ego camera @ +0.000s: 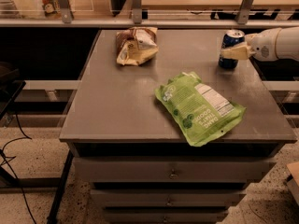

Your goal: Move pepsi can near brown chip bag

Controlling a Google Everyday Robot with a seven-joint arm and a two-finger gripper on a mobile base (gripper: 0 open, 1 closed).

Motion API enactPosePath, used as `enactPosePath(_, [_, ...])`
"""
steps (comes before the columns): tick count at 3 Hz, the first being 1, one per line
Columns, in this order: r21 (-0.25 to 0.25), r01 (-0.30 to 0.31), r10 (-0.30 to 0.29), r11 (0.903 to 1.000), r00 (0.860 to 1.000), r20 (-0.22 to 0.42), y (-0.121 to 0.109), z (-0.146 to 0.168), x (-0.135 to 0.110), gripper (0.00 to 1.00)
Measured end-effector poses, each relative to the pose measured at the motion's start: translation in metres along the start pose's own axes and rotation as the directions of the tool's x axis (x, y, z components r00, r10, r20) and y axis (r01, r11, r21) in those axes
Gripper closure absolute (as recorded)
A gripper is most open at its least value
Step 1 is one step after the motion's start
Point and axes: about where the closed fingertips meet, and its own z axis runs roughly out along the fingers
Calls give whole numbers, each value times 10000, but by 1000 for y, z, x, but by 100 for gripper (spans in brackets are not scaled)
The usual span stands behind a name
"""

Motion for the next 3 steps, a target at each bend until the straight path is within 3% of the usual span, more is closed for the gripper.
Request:
enactPosePath(1, [-54,-7,7,10000,10000,-4,2,4,0,100])
enactPosePath(3, [-80,43,-43,10000,10000,54,3,4,-4,100])
